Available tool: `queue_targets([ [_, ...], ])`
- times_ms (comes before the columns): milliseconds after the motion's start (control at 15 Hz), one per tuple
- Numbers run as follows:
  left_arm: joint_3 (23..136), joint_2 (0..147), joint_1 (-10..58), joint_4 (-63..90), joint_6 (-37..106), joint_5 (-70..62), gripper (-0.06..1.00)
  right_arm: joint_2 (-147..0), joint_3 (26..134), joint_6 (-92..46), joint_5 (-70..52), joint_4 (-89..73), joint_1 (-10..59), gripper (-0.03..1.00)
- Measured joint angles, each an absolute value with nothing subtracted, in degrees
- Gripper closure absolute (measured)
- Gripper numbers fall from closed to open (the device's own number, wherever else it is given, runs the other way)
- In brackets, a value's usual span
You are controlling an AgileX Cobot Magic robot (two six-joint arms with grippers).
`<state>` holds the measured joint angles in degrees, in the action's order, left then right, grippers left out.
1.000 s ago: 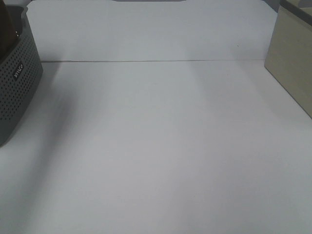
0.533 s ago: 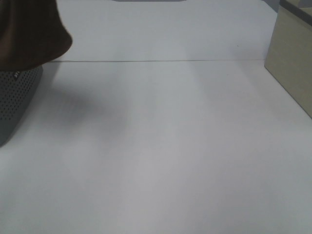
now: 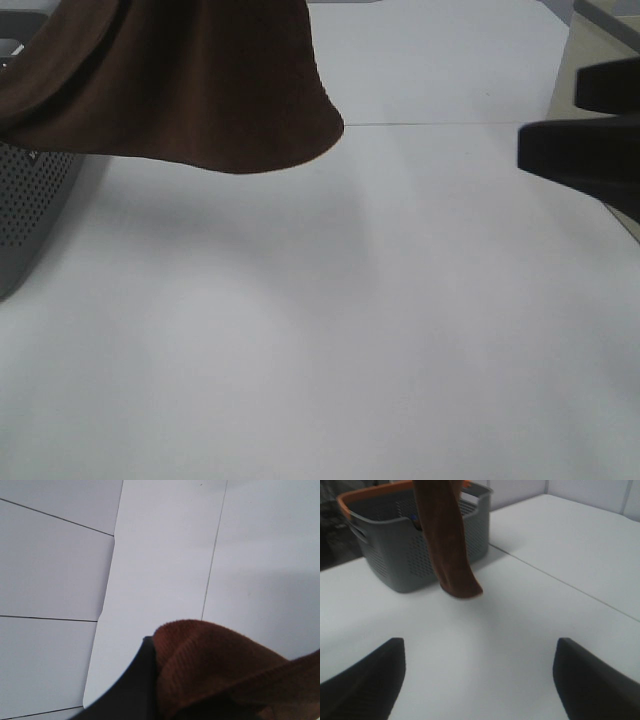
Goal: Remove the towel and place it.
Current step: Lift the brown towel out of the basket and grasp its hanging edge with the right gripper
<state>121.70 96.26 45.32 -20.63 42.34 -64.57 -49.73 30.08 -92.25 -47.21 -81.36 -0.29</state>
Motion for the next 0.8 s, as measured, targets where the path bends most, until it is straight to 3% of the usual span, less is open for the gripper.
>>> queue_targets([
  [333, 121.7, 96.3, 46.6, -20.6, 42.3, -64.6, 0.94, -71.0, 33.3, -112.3, -61.1, -98.1, -0.3, 0.20],
  [600, 121.7, 96.3, 46.6, -20.6, 42.3, -64.7, 0.94, -82.2, 43.1, -111.3, -65.5, -97.3, 1.6, 0.20],
  [800, 121.7, 96.3, 46.6, -20.6, 42.3, -64.6, 0.94, -89.3, 51.6, -107.1, -60.6, -93.2, 10.5, 0.20],
])
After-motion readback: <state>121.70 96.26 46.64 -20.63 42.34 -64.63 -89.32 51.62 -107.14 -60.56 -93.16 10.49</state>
